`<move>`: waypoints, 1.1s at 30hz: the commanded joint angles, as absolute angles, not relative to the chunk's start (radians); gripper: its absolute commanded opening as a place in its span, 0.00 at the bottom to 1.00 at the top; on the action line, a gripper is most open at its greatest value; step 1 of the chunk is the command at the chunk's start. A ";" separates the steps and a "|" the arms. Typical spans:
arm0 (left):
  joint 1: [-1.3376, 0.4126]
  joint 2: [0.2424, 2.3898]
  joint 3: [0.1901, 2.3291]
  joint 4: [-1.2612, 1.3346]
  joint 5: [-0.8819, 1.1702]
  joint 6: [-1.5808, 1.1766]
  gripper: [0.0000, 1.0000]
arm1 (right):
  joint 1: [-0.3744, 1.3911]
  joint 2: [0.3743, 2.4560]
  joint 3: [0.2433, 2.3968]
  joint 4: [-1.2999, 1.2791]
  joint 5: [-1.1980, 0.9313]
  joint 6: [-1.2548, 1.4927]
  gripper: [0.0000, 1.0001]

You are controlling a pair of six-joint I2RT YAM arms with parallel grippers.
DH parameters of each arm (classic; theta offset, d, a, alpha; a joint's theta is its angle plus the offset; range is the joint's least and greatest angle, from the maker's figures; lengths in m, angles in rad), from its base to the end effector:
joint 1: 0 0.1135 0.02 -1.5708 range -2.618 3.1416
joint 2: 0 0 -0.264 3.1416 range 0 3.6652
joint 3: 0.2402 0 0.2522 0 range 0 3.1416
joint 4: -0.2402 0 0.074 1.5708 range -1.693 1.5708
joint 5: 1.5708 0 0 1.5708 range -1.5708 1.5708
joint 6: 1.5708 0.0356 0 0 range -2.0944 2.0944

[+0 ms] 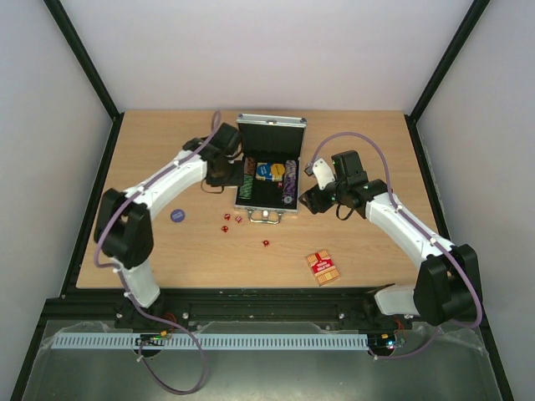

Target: Pack up texas hold em set

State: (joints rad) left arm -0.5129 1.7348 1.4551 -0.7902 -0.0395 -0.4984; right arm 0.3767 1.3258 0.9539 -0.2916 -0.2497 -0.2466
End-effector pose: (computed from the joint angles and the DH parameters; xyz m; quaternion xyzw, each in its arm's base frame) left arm 0.3211 -0.1792 0.2679 0.0021 0.9686 -0.1033 0.2260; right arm 0.2678 0.1154 0.2697 -0.3254 0.8322 0.1400 0.4266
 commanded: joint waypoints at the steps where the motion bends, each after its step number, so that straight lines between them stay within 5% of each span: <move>1: -0.542 1.879 1.574 -0.743 0.009 -0.499 0.46 | 0.371 1.327 0.944 -0.314 -0.250 -0.252 0.71; 33: -0.558 2.329 1.995 -0.640 0.006 -0.535 0.47 | 0.371 1.343 0.941 -0.316 -0.247 -0.255 0.71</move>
